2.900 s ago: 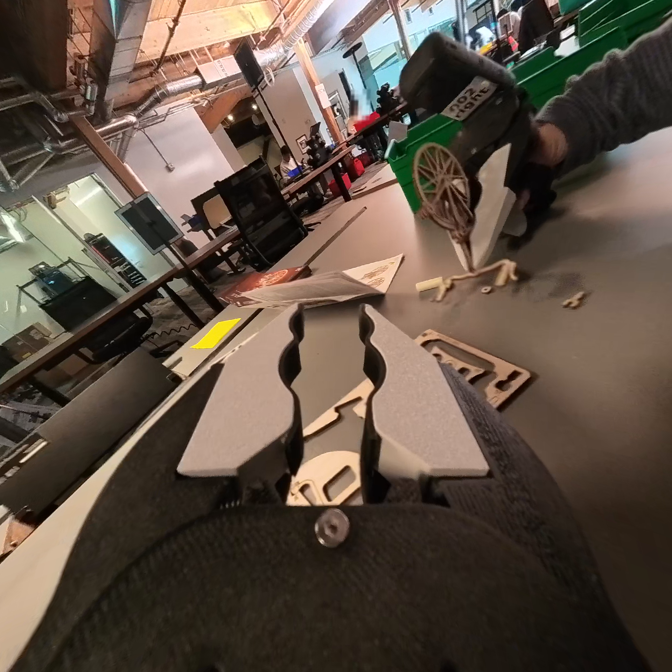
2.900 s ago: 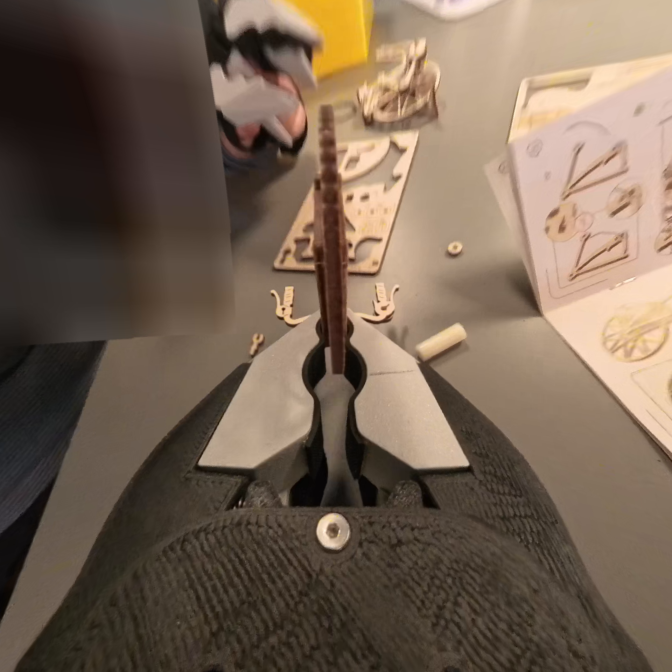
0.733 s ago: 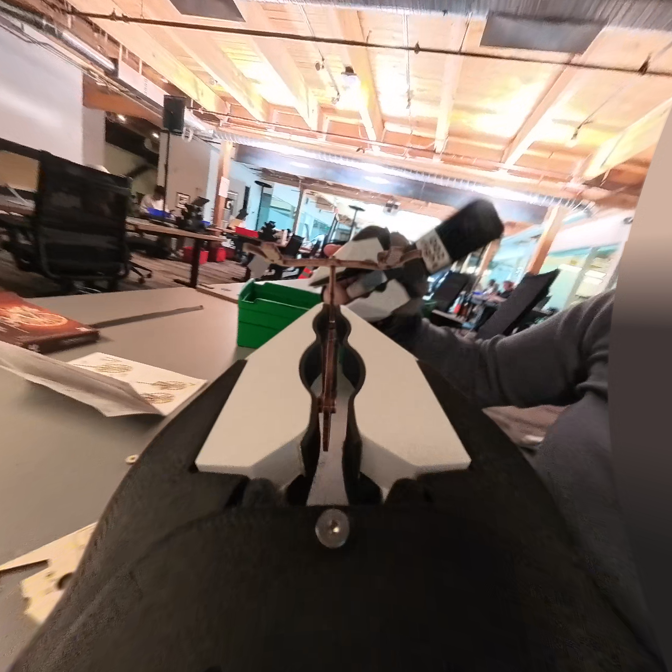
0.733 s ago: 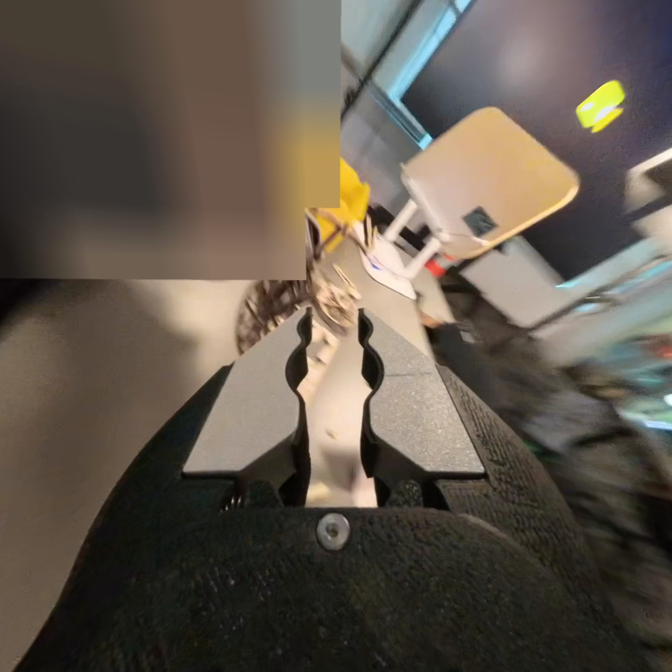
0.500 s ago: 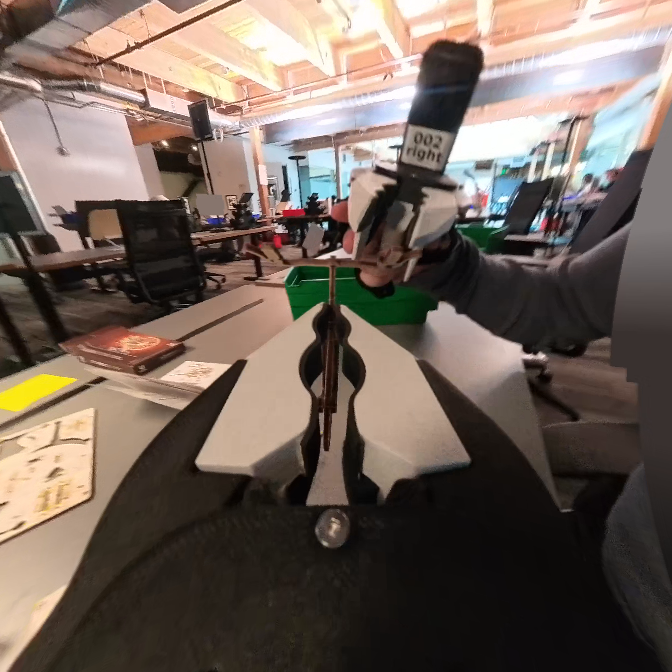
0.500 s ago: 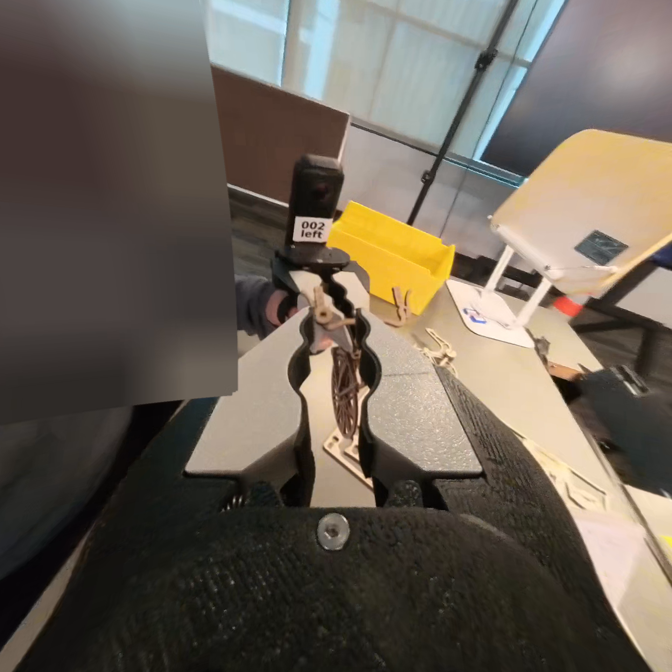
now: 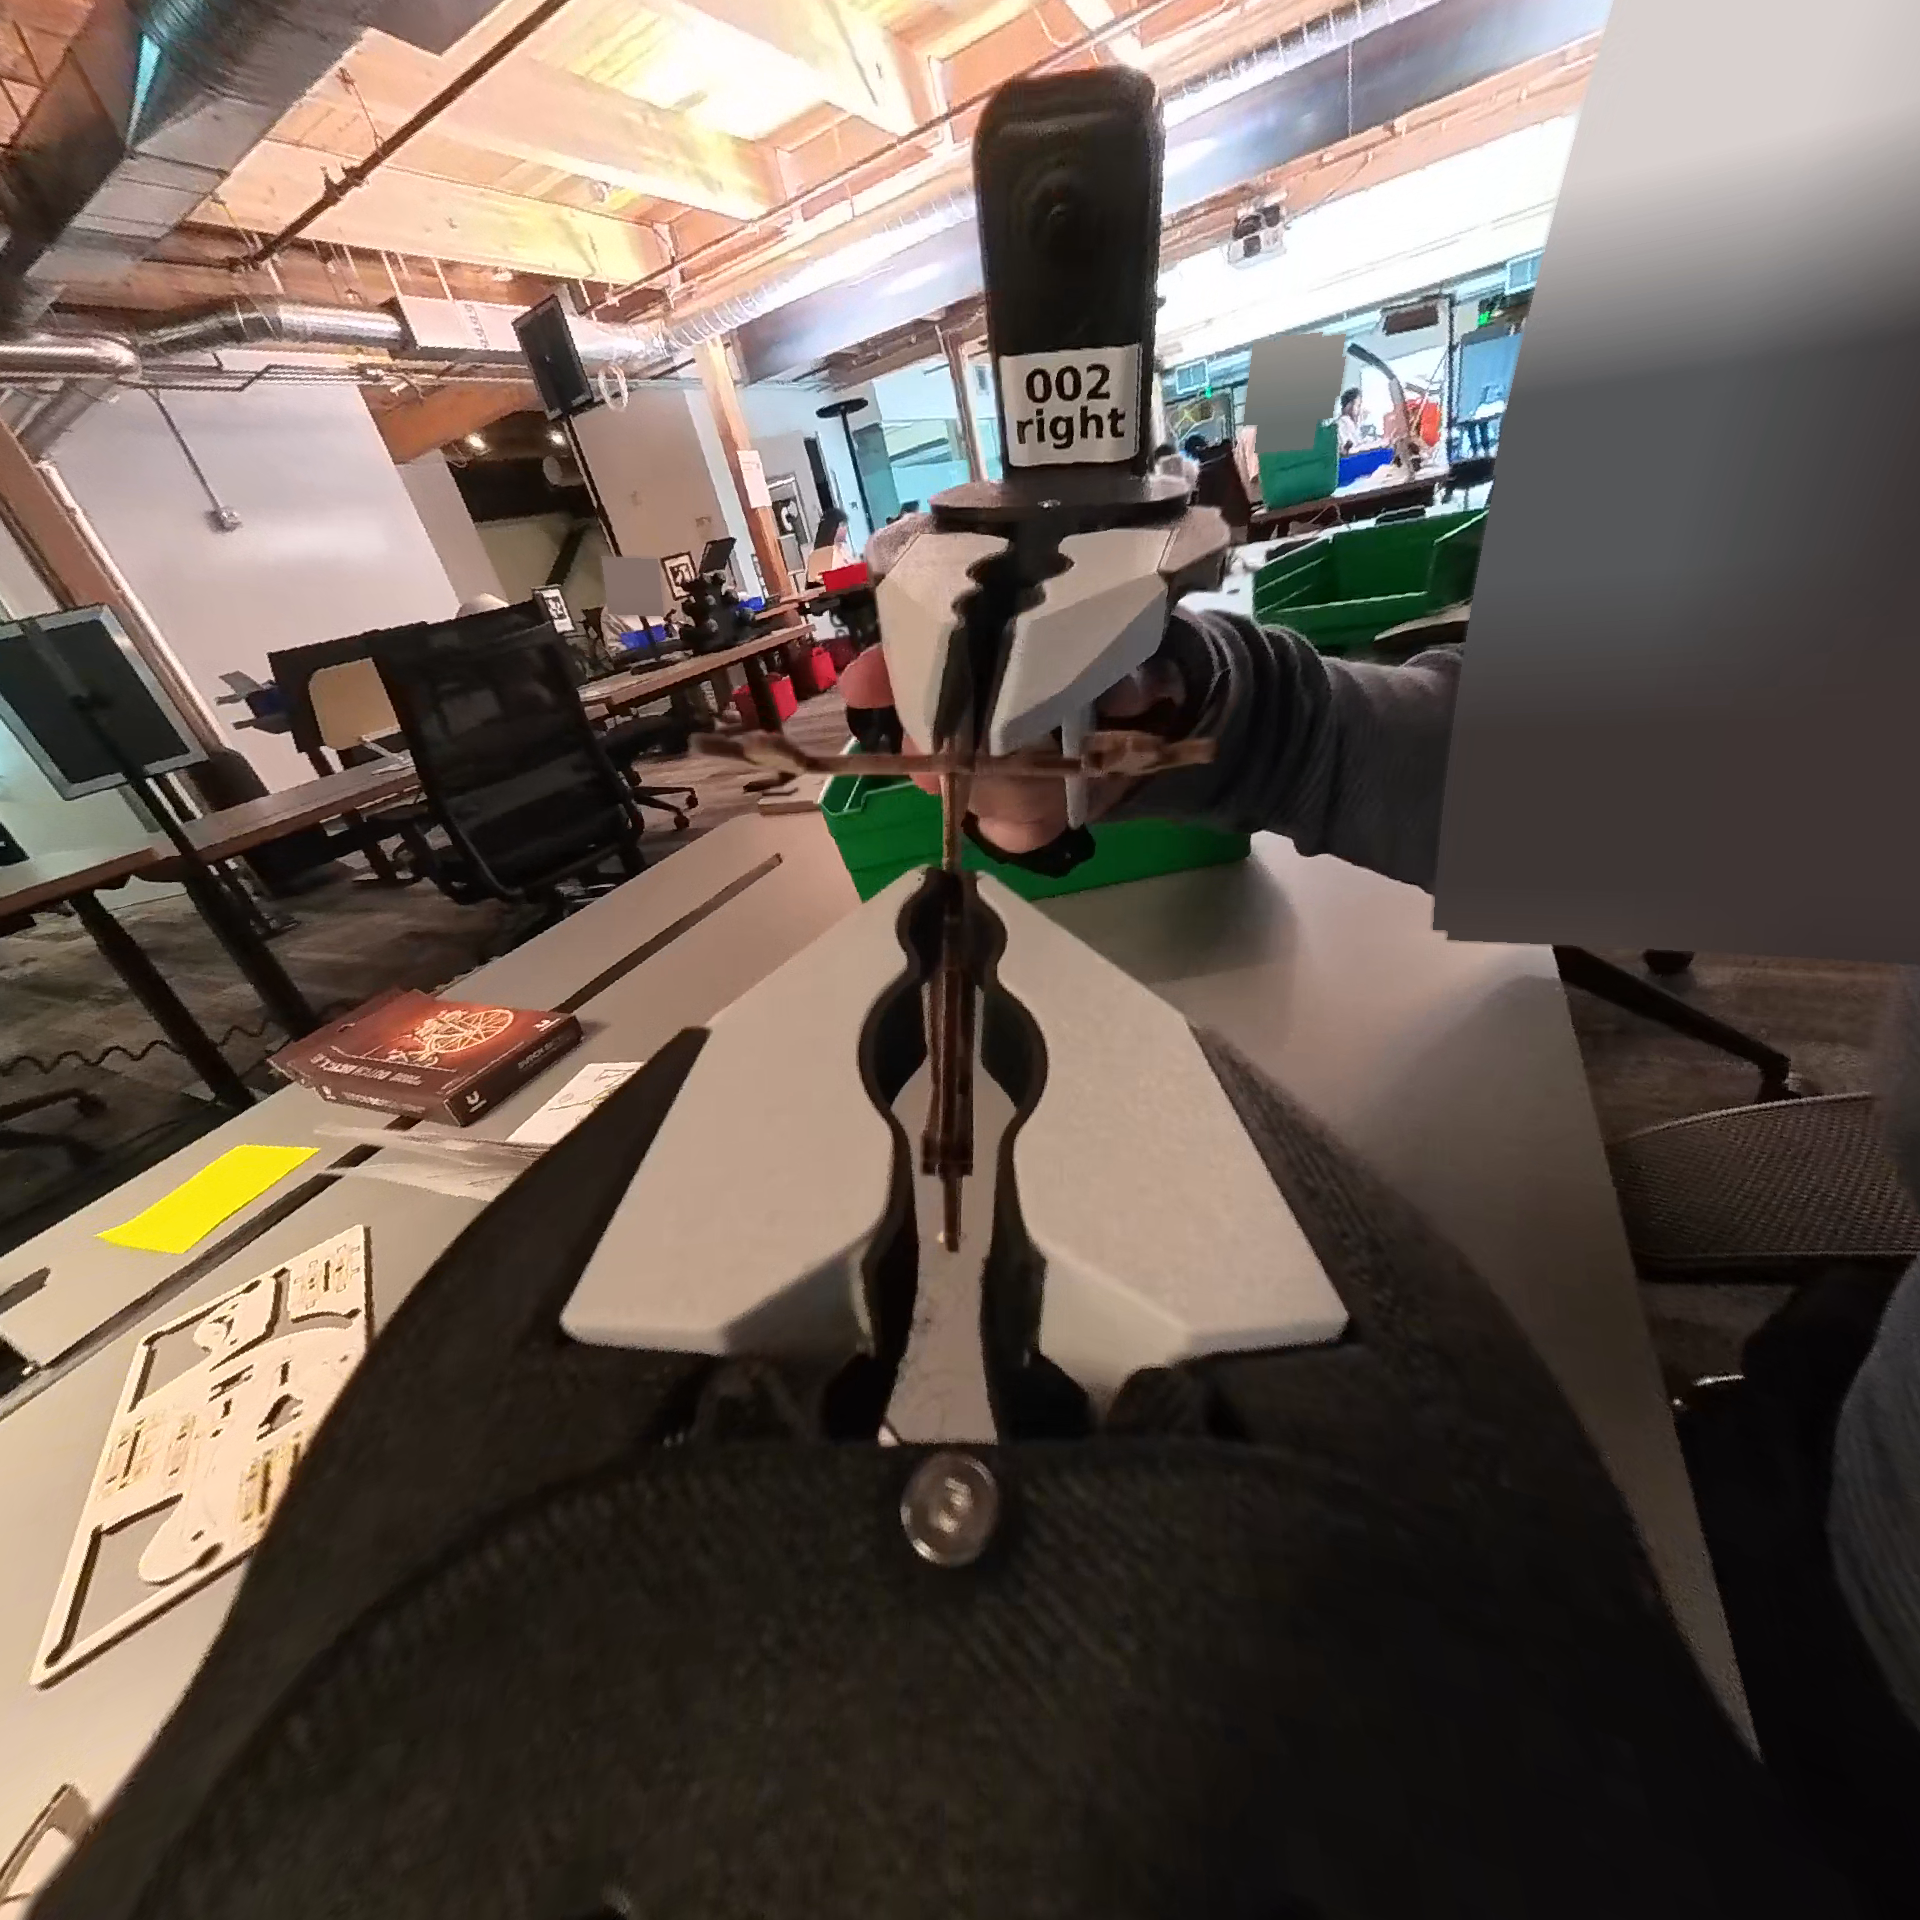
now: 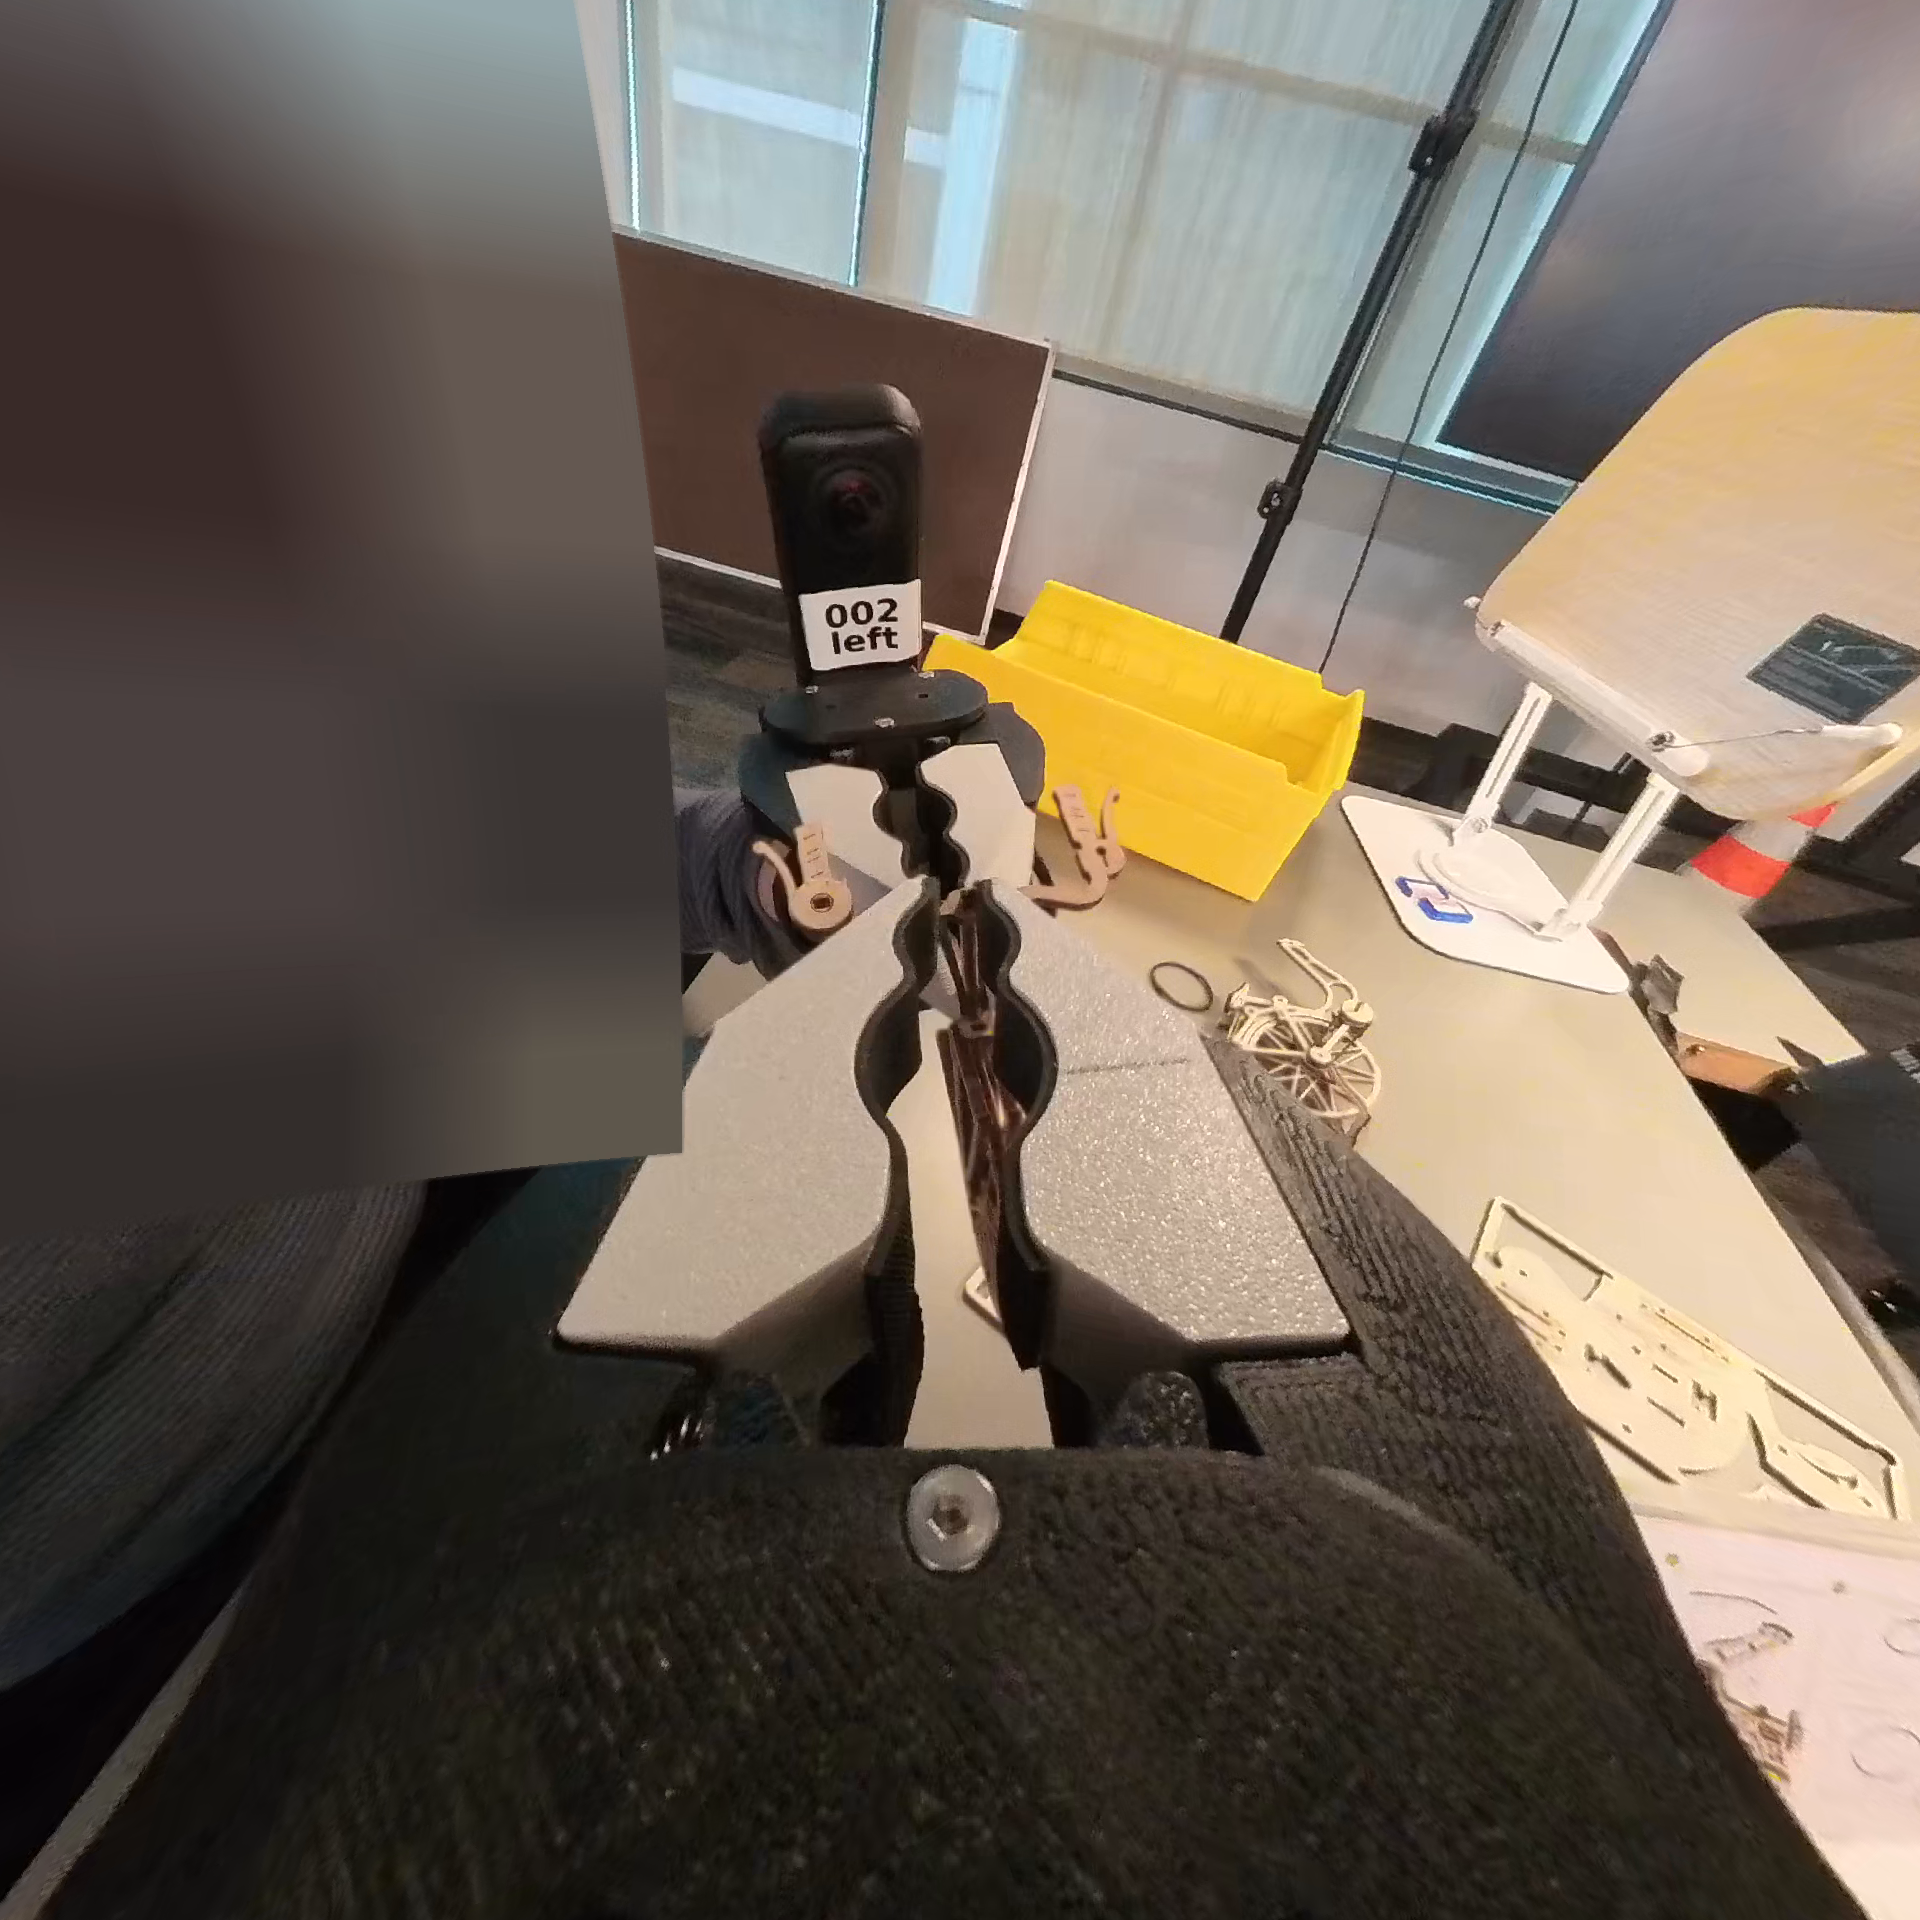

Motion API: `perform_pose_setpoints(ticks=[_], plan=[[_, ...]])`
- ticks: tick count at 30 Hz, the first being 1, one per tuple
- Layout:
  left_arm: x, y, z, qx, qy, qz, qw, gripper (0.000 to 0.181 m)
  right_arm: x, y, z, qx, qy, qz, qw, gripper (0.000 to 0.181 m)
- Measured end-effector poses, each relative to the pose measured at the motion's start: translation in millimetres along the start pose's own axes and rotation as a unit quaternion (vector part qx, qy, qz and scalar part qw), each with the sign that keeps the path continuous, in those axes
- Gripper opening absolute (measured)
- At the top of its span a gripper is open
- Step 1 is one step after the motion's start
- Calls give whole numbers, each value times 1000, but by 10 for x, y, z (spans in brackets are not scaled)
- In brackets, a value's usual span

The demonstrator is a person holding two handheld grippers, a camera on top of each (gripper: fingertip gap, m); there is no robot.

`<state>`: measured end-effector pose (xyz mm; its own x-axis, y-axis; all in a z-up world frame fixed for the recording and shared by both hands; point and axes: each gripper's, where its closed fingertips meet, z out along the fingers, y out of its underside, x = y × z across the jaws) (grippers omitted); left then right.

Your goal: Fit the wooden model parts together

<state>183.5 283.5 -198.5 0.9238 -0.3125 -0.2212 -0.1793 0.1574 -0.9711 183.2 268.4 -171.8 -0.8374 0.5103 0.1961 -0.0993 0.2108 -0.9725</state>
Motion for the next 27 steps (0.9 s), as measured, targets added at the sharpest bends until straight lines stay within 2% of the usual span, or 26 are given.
perform_pose_setpoints(ticks=[9, 15, 17, 20, 22, 25, 27], plan=[[10, 158, 106, -15, -11, -9, 1000, 1, 21, 203, 76, -50, 14, -31, 998, 1], [-39, 191, 122, 7, -25, -37, 999, 1, 77, 298, 74, -54, 21, -20, 998, 0], [-46, 217, 124, 5, -21, -51, 998, 1, 89, 307, 48, -48, 22, -23, 998, 4], [-105, 212, 82, 0, -21, -72, 997, 1, 115, 322, -44, -40, 22, -22, 999, 18], [-139, 199, 41, -8, -19, -79, 997, 1, 148, 410, -93, -61, 34, -45, 997, 25], [-137, 187, 5, -22, 3, -96, 995, 1, 181, 522, -87, -97, 57, -83, 990, 24], [-126, 196, -1, -35, 16, -98, 994, 1, 142, 509, -34, -94, 48, -71, 992, 23]])
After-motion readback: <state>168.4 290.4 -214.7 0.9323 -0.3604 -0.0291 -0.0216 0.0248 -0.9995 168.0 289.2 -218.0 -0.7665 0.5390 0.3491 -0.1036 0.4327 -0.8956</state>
